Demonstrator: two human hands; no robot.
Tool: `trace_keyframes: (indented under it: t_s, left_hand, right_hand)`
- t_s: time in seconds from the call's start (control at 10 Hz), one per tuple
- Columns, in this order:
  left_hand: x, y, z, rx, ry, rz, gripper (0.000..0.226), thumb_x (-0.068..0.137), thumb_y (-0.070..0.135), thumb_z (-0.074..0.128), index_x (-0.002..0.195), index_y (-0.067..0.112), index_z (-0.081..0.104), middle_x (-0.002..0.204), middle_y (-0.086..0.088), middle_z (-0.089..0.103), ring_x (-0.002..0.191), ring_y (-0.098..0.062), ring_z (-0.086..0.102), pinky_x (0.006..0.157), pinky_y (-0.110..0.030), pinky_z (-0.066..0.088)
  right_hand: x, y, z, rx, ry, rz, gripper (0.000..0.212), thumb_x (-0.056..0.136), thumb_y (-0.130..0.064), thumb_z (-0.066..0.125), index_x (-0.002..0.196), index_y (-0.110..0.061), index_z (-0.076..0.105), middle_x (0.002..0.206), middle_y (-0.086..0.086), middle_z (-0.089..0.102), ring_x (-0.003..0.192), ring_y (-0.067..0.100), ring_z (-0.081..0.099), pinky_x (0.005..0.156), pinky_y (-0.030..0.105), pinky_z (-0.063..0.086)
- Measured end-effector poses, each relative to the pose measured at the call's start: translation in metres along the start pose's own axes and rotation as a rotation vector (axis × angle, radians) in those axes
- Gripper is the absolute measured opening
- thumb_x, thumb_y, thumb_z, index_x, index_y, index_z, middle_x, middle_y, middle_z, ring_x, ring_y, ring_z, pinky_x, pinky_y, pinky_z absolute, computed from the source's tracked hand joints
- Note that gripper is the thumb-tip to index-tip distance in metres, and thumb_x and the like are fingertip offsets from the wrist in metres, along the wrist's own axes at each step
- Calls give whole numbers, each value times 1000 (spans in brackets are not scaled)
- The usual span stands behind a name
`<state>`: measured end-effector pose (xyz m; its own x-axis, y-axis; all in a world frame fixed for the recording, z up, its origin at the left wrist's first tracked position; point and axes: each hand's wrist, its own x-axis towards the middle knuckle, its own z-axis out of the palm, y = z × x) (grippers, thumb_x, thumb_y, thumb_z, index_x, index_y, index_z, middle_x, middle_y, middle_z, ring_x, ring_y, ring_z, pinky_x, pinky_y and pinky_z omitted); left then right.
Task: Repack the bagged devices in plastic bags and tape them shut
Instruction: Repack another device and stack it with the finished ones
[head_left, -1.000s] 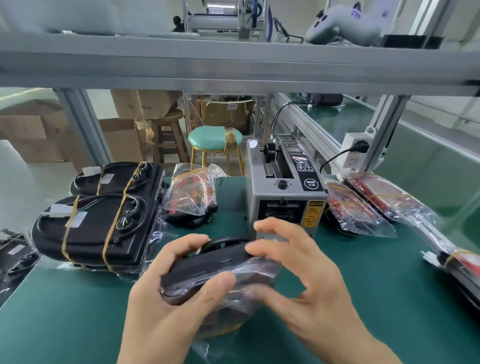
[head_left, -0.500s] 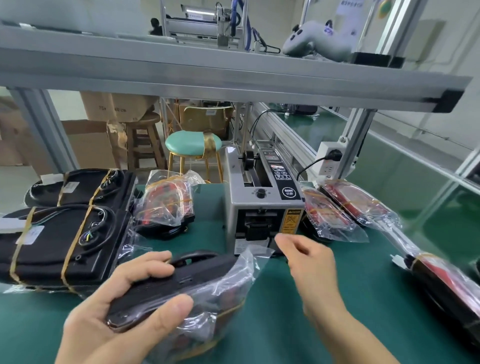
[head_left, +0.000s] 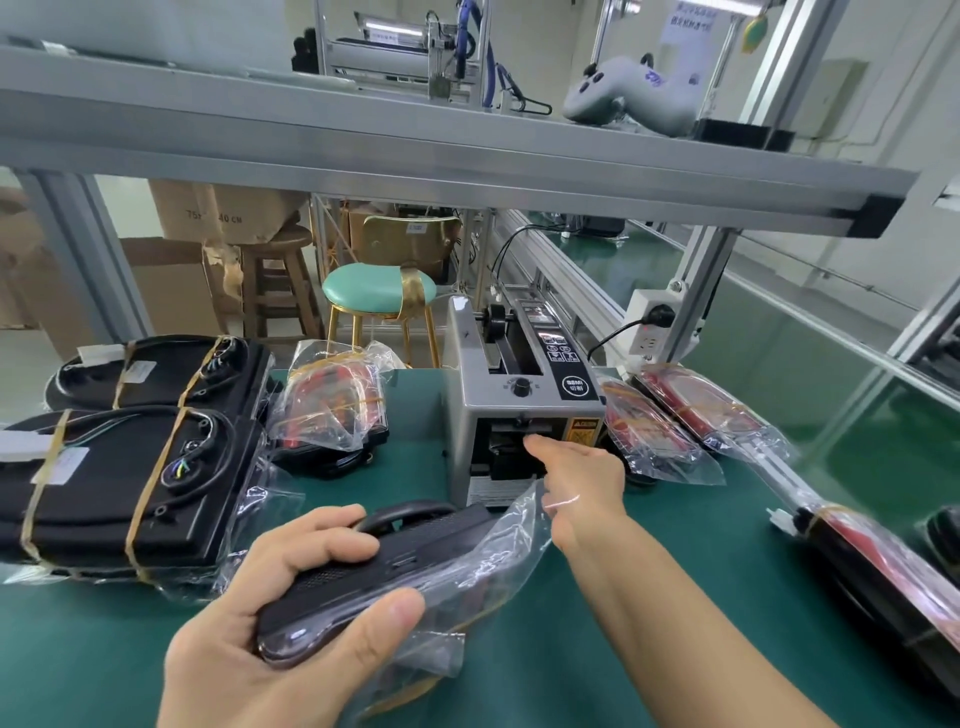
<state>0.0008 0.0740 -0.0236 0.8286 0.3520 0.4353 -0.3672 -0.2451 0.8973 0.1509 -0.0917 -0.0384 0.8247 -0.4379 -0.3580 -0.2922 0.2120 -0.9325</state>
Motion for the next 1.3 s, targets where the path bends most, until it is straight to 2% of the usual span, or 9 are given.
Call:
trace_keyframes:
  t_s: [0.1, 0.2, 0.3, 0.5, 0.6, 0.7, 0.8, 1.0, 1.3]
  left_hand:
    - [0, -2, 2, 42, -87, -35, 60, 26, 18, 92, 83, 26, 73, 99, 15, 71, 83, 2, 66, 70, -6, 50]
    - [-4, -7, 4, 7, -1, 11, 33, 42, 36, 85, 67, 18, 73, 94, 7, 73, 82, 1, 66, 69, -4, 48]
    - [-4, -5, 12, 56, 99, 69, 48, 49, 55, 73, 75, 15, 71, 100, 2, 70, 87, 2, 63, 75, -4, 46]
    - [-6, -6, 37, 150, 141, 133, 39, 51, 40, 80, 82, 18, 71, 102, -1, 66, 94, 5, 59, 80, 0, 41]
    - [-8, -12, 41, 181, 112, 176, 39, 50, 23, 82, 85, 11, 72, 102, -4, 65, 96, 2, 59, 80, -2, 42]
    - [-10, -15, 45, 186, 99, 206, 39, 50, 20, 82, 86, 7, 72, 102, -9, 63, 96, 1, 58, 79, -3, 44]
    - [-11, -14, 47, 178, 96, 222, 41, 50, 24, 83, 87, 10, 71, 100, -7, 60, 93, 4, 57, 76, -1, 43]
    - [-11, -8, 51, 158, 121, 213, 39, 55, 34, 82, 90, 24, 68, 96, -6, 52, 84, -4, 56, 73, -4, 43]
    - [-12, -11, 52, 148, 134, 245, 43, 55, 20, 83, 93, 24, 66, 98, 0, 49, 87, 0, 55, 76, -3, 42]
  right_hand:
    - [0, 0, 4, 55, 26, 98, 22, 80, -6, 72, 69, -9, 53, 60, 1, 43, 47, 11, 32, 41, 20, 29]
    - [-2, -3, -8, 216, -135, 241, 30, 85, -6, 64, 67, -16, 43, 49, -4, 29, 35, 7, 20, 31, 16, 18]
    - [-19, -12, -31, 280, -397, 217, 26, 86, -13, 64, 67, -20, 47, 47, -8, 34, 38, 3, 29, 41, 14, 26]
    - [-80, -44, -57, 67, -754, -125, 8, 62, -30, 81, 69, -28, 75, 82, -13, 67, 80, 0, 62, 84, 29, 38]
    - [-95, -47, -56, -36, -775, -233, 23, 56, -33, 83, 75, -21, 78, 107, -17, 70, 101, -8, 60, 90, 26, 35]
    - [-101, -36, -54, -115, -769, -248, 24, 52, -37, 80, 65, -17, 76, 114, -22, 65, 113, -17, 49, 89, 20, 31]
    - [-102, -26, -54, -138, -738, -194, 10, 64, -27, 76, 61, -17, 75, 124, -19, 59, 114, -20, 46, 87, 16, 31]
    - [-102, -21, -54, -158, -706, -162, 11, 70, -23, 75, 61, -17, 75, 126, -15, 59, 116, -19, 45, 90, 17, 30]
    - [-103, -23, -53, -163, -725, -118, 8, 71, -17, 73, 68, -10, 77, 117, -4, 67, 118, -15, 46, 90, 18, 32]
